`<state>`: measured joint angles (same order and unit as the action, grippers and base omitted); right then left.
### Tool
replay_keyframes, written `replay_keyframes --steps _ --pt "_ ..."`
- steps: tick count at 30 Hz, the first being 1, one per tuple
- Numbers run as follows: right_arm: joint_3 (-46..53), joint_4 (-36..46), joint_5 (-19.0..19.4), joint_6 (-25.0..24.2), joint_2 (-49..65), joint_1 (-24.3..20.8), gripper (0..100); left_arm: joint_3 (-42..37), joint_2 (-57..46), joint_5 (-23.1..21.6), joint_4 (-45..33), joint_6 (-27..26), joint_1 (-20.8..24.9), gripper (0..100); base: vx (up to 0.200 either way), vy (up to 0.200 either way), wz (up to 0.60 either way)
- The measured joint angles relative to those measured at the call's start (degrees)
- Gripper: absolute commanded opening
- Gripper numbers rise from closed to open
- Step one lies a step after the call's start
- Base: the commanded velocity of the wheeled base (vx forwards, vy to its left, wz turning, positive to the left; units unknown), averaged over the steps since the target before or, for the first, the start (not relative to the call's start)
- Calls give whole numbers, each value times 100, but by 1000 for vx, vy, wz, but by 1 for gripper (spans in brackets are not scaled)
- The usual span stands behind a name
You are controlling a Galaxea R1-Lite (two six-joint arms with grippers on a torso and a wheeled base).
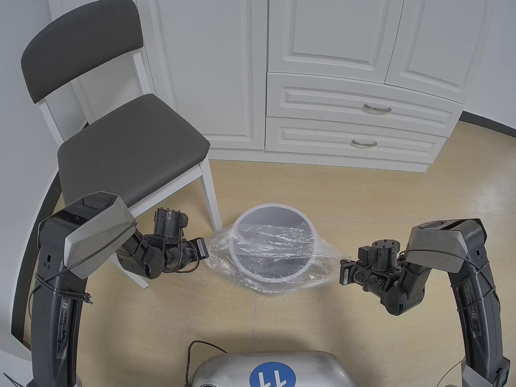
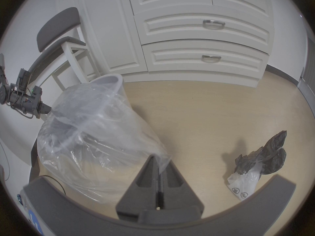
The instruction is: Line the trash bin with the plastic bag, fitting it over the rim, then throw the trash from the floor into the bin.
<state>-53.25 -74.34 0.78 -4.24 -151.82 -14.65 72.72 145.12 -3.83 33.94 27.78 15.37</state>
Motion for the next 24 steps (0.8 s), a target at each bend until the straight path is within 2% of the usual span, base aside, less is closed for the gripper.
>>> replay_keyframes --steps 9,13,14,24 --pt "27 -224 -5 -24 28 -9 0 -21 -51 6 71 16 15 0 0 0 0" --pt "162 -446 -2 195 26 -39 0 -106 -157 0 95 29 48 0 0 0 0" --pt "201 -471 9 252 26 -39 100 -124 -184 0 98 32 55 0 0 0 0" --pt "463 -719 173 321 50 -34 100 -168 -265 -5 180 55 66 0 0 0 0"
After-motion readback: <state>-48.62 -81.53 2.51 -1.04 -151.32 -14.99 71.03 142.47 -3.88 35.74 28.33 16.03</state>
